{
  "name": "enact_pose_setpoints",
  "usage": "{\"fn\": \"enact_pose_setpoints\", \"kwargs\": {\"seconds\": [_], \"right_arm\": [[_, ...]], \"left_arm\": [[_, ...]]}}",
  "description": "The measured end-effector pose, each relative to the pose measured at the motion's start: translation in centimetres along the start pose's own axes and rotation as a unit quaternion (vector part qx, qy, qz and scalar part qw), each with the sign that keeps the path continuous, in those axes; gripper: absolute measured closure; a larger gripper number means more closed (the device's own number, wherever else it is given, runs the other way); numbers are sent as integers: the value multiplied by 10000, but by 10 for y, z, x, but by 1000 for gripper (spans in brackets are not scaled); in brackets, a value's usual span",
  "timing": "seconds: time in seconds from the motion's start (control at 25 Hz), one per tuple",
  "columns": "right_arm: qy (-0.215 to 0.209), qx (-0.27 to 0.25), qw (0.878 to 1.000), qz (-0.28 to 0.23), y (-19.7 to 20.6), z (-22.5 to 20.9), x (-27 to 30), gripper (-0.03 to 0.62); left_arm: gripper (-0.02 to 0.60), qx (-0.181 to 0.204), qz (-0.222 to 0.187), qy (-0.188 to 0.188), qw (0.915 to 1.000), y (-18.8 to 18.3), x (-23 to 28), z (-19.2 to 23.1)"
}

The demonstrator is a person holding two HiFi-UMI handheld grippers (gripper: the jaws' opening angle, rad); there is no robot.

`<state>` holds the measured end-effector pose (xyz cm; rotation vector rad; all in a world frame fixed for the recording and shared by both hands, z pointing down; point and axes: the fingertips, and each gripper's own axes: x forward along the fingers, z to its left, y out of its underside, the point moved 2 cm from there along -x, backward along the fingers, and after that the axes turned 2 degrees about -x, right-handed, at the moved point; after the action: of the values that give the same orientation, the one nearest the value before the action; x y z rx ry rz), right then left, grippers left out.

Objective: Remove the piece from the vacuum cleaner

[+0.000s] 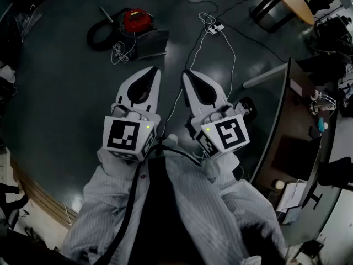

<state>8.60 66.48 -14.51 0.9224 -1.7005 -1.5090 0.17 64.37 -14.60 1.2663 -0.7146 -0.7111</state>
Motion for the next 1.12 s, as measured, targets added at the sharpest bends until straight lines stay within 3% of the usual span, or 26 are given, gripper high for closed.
{"fn": "enact_pose_setpoints", "kwargs": {"seconds": [0.4, 0.72, 0.92, 1.12], "right_arm": [[-2, 29, 10000, -65, 2, -11, -9, 594], [-183, 80, 9998, 37, 14, -38, -8, 592], [-346, 170, 9987, 319, 37, -59, 25, 592], [-427, 234, 9972, 571, 64, -90, 94, 592]], "left_arm": [[577, 50, 16, -78, 10000, 9, 8, -10], [577, 17, 87, -352, 9993, 27, 32, -11], [577, -110, 335, -596, 9976, 48, 59, 17], [577, -164, 592, -771, 9951, 71, 108, 79]]}}
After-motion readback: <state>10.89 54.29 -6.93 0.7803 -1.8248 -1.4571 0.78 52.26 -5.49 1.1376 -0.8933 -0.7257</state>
